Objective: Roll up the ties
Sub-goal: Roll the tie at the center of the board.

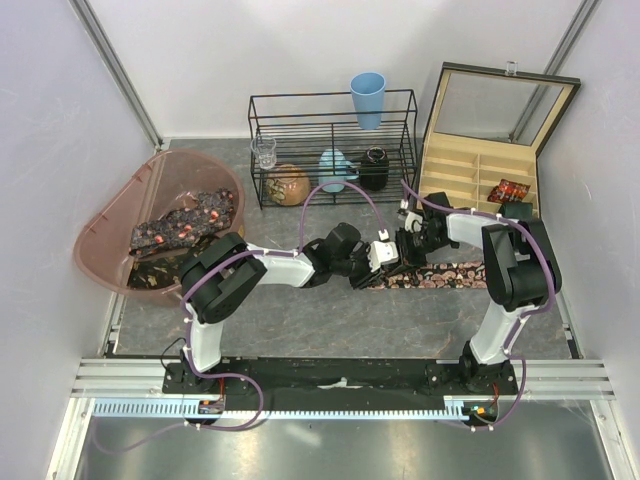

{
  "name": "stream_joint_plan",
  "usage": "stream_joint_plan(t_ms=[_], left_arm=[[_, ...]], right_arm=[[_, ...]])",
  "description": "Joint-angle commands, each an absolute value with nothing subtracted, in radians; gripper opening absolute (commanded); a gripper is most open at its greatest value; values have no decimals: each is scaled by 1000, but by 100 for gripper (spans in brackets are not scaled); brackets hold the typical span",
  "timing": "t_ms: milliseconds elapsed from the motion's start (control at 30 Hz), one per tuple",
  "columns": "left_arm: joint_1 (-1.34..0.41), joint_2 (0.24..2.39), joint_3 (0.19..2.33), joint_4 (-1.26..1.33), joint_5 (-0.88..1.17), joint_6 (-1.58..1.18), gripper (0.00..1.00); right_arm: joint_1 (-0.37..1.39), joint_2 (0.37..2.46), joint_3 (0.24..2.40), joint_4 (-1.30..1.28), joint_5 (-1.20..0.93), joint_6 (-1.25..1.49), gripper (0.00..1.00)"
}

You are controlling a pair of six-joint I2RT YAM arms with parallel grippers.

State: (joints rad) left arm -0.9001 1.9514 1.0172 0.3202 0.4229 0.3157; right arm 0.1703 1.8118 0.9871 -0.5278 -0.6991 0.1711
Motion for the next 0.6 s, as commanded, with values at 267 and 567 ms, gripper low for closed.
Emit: stream_joint_plan(t_ms=[267, 567], left_arm=[[-862, 1974, 953, 320, 477, 250, 51], [-792, 1902, 764, 748, 589, 146, 76]], right_arm=[[210, 1859, 951, -494, -517, 114, 22], [218, 1875, 951, -517, -459, 74, 22]])
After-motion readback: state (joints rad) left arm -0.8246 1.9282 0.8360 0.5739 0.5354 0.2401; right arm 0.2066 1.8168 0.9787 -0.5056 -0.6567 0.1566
